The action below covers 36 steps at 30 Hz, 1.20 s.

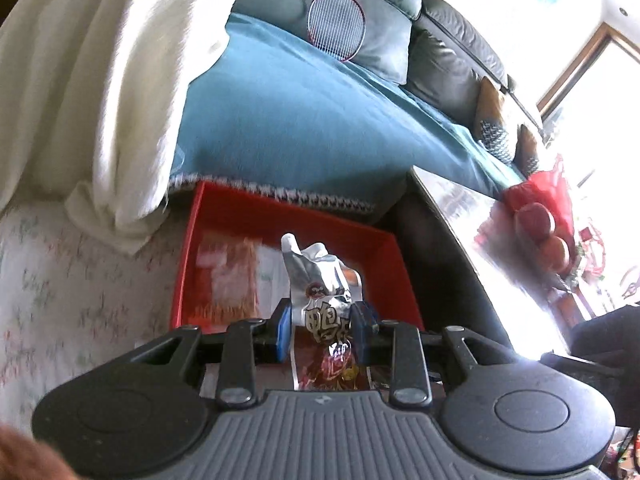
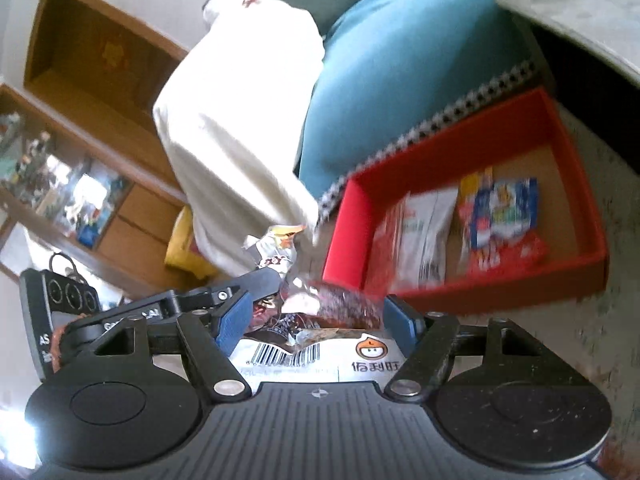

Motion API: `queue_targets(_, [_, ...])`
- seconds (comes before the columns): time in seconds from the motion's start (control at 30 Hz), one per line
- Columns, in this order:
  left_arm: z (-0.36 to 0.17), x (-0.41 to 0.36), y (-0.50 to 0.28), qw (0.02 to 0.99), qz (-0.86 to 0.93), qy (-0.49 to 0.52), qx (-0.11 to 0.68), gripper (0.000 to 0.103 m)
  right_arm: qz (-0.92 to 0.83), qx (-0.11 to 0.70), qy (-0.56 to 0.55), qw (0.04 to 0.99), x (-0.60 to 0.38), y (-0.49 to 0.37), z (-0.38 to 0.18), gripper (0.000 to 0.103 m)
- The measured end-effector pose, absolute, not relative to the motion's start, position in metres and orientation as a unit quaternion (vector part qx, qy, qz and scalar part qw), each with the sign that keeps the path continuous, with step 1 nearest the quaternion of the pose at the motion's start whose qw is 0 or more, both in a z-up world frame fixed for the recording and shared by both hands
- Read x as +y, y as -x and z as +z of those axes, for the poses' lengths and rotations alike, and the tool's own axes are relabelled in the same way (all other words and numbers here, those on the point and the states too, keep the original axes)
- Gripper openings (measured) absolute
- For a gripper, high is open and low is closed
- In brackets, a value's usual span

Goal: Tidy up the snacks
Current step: 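Carry both held wrappers over the red box and open both grippers, then withdraw both grippers from the box and move the left gripper toward the white sachet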

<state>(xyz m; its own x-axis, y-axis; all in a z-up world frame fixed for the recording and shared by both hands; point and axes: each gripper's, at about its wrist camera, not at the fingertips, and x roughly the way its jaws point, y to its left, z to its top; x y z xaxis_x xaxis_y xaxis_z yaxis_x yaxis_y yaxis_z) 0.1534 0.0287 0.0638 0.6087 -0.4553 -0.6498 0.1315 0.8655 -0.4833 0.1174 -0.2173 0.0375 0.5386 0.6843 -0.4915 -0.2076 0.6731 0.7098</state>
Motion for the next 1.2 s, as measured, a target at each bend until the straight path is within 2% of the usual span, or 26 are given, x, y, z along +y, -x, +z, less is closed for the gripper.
queue_targets(0.17, [0.056,0.015,-0.192,0.885,-0.154,0.184,0.400,0.024,0.253,0.382,-0.305,0.835,-0.224,-0.147,0.040,0.076])
queue_targets(0.27, [0.047,0.012,-0.216,0.879,-0.162,0.196,0.403,0.021,0.250,0.385,-0.301,0.836,-0.220,-0.167,0.034,0.064])
queue_targets(0.43, [0.019,0.007,-0.238,0.883,-0.122,0.179,0.418,0.021,0.195,0.413,-0.255,0.852,-0.210,-0.193,0.013,0.065])
queue_targets(0.7, [0.001,0.027,-0.224,0.867,-0.101,0.168,0.458,0.022,0.150,0.421,-0.148,0.882,-0.201,-0.172,0.018,0.074])
queue_targets(0.77, [0.003,0.027,-0.214,0.869,-0.097,0.149,0.461,0.024,0.139,0.414,-0.114,0.892,-0.196,-0.162,0.022,0.079])
queue_targets(0.87, [0.006,0.029,-0.197,0.875,-0.089,0.125,0.459,0.027,0.119,0.405,-0.045,0.906,-0.185,-0.147,0.027,0.089])
queue_targets(1.2, [-0.006,0.066,-0.154,0.864,-0.052,0.130,0.484,0.042,0.118,0.421,0.004,0.899,-0.172,-0.117,0.026,0.101])
